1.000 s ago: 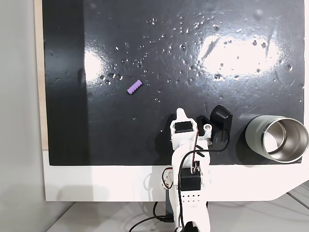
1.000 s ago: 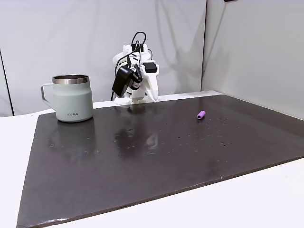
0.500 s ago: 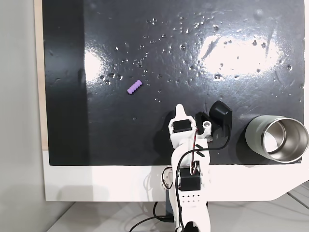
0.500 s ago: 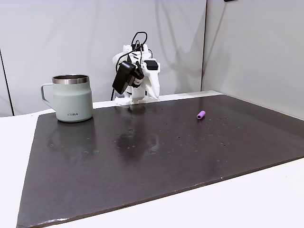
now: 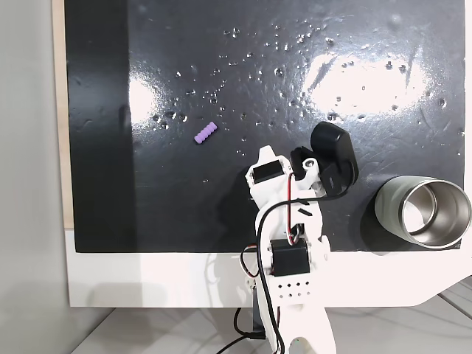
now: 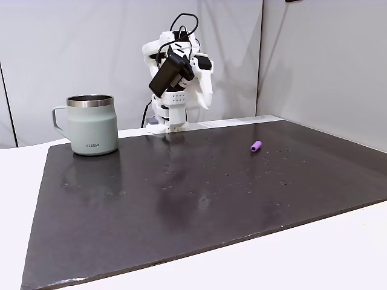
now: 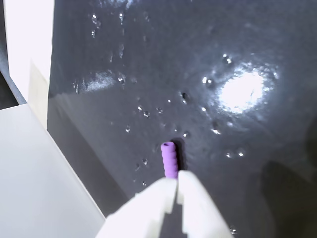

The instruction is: Grasp a pengrip and put it in the cup.

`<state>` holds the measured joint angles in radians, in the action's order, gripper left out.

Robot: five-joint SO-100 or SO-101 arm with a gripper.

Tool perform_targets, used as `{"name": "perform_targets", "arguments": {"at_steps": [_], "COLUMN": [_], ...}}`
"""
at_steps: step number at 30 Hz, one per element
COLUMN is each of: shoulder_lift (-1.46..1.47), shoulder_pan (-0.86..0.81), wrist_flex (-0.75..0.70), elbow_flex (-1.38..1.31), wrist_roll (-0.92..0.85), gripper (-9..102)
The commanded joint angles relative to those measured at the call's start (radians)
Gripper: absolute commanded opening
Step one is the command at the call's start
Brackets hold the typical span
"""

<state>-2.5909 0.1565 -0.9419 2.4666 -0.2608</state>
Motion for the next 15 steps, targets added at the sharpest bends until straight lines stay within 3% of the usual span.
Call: {"name": "perform_targets", "arguments": {"at_steps": [1,10,15], "shoulder_lift": [0.19,0.505,0.63], "shoulder_pan": [0.026,0.141,0.209], "wrist_flex": [0.008,0.005,-0.069], "elbow_flex": [-0.193,-0.391,-0.485], "wrist_roll": [-0.02,-0.038,-0.04], "gripper": [4,18,19]}}
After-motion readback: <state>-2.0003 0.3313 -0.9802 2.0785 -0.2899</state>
